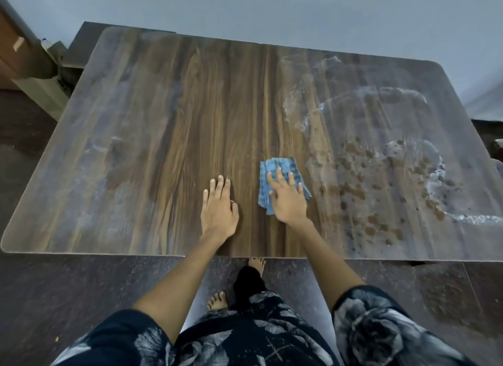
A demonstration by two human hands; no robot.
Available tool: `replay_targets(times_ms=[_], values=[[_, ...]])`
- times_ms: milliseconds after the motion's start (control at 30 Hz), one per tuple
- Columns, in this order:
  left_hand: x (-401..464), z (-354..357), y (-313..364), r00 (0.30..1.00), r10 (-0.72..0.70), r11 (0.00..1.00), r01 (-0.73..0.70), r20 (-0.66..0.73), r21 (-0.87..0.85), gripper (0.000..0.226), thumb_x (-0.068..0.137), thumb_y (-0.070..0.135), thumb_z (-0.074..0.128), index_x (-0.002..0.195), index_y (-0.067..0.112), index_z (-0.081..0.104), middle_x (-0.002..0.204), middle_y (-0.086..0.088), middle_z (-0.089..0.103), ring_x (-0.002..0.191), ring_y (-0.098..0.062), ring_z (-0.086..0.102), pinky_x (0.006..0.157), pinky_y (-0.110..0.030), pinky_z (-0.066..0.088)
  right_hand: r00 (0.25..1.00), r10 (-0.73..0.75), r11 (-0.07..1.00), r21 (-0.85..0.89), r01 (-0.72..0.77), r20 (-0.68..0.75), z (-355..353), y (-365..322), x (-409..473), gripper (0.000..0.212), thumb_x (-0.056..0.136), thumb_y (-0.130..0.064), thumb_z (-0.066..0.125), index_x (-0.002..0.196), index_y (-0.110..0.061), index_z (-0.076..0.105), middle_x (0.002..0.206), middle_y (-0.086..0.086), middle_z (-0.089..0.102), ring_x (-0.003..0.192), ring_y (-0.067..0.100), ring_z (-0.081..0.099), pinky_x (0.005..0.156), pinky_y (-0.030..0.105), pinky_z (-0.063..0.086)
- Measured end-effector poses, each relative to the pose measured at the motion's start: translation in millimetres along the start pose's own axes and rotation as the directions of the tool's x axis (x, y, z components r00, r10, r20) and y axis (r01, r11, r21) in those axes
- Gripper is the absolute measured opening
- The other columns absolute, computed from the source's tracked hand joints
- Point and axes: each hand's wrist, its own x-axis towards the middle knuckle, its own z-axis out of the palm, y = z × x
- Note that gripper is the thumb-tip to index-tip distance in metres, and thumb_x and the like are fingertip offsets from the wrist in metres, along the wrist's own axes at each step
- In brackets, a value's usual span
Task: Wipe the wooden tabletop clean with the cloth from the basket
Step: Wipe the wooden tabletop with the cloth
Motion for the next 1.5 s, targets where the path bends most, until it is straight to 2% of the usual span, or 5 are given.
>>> replay_targets(times_ms=[200,367,800,1133,1500], values=[[46.8,0.3,7.8,1.000,-0.003,0.999,0.003,-0.014,0.032,0.053,0.097,0.023,0.033,0.146,0.010,0.018,0.155,-0.005,0.012,0.143,-0.020,0.003,0.116,-0.037,0.003,0.961,-0.272,0.956,-0.103,0.275,0.042,10.0,13.2,-5.0,0.050,0.102,-0.026,0.026,0.150,-0.029,0.013,0.158,-0.005,0.003,0.145,0.021,-0.004,0.115,0.037,-0.004],[87.1,3.1,24.9,1.000,0.000,0.999,0.000,-0.009,0.035,0.054,0.098,0.028,0.031,0.147,0.012,0.014,0.156,-0.006,0.009,0.144,-0.021,0.002,0.116,-0.037,0.001,0.909,-0.405,0.888,-0.195,0.417,0.098,1.9,66.4,-3.4,0.049,0.095,-0.035,0.026,0.142,-0.032,0.036,0.149,-0.008,0.035,0.138,0.014,0.022,0.110,0.042,0.023],[200.4,11.3,88.5,0.991,0.113,0.989,-0.119,0.072,0.084,0.054,0.099,0.031,0.025,0.147,0.013,0.007,0.156,-0.004,0.001,0.143,-0.019,-0.005,0.117,-0.033,-0.001,0.996,-0.077,0.997,-0.025,0.076,-0.042,-96.1,75.0,233.1,0.050,0.103,-0.021,0.025,0.150,-0.026,0.011,0.159,-0.003,0.002,0.145,0.023,-0.002,0.116,0.040,0.000],[282.8,5.4,81.2,0.994,0.093,0.986,-0.099,0.048,0.134,0.054,0.099,0.030,0.023,0.147,0.011,0.009,0.156,-0.003,0.005,0.143,-0.017,-0.001,0.117,-0.032,0.000,0.960,-0.279,0.951,-0.139,0.276,-0.005,-70.1,83.2,194.0,0.075,0.093,-0.028,0.051,0.149,-0.034,0.000,0.156,-0.012,-0.006,0.140,0.007,-0.014,0.111,0.030,-0.013],[350.3,-3.2,91.5,0.991,0.117,0.980,-0.126,0.070,0.152,0.054,0.099,0.032,0.022,0.147,0.010,0.008,0.156,-0.004,0.003,0.143,-0.019,-0.003,0.117,-0.033,-0.001,0.994,-0.048,0.999,0.000,0.048,-0.103,-127.9,60.9,332.9,0.058,0.098,-0.010,0.036,0.150,-0.023,0.013,0.159,0.000,0.002,0.145,0.026,-0.002,0.116,0.042,0.000]])
